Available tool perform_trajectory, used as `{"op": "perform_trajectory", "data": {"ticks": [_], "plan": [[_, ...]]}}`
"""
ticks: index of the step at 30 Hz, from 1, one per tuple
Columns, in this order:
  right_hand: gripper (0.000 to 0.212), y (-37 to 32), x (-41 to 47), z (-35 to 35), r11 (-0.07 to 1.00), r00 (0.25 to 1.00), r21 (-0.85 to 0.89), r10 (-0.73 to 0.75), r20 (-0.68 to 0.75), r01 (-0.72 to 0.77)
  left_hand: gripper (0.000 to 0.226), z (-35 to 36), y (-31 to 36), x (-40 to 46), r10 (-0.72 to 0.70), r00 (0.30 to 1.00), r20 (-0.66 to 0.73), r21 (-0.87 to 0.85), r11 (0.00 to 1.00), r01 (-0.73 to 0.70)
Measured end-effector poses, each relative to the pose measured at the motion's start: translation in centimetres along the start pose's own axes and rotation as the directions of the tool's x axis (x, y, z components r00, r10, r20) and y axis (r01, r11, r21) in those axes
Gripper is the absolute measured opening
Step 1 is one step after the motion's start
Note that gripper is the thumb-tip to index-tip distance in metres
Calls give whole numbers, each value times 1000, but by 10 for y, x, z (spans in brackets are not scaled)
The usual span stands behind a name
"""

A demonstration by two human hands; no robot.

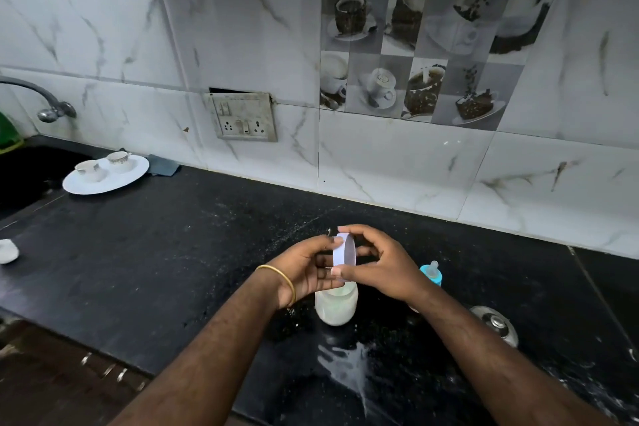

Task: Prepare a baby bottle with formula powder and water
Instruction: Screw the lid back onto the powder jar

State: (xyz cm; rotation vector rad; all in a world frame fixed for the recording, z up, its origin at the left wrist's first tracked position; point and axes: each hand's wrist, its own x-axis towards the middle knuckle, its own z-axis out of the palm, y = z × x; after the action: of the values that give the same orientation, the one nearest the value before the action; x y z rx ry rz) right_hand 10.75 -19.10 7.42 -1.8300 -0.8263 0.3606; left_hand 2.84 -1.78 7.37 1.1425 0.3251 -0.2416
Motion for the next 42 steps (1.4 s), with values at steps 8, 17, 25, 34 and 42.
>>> {"op": "perform_trajectory", "data": {"ticks": [8,17,25,34,42], "plan": [[67,25,6,-1,927,989,-348,110,-99,-138,21,-27,-37,17,279,877,-391,372,920,-127],[62,15,29,22,742,968,-663,225,114,-94,102,-45,-106,40,324,938,-121,640,748,-176],[62,9,36,40,658,936,-751,297,190,-56,78,-55,-110,44,354,923,-152,569,795,-211],[67,11,46,37,710,888,-705,324,327,1,79,-56,-113,46,395,906,-150,591,771,-239],[69,12,58,31,672,784,-706,306,540,223,85,-57,-116,47,427,894,-139,617,743,-259]]}}
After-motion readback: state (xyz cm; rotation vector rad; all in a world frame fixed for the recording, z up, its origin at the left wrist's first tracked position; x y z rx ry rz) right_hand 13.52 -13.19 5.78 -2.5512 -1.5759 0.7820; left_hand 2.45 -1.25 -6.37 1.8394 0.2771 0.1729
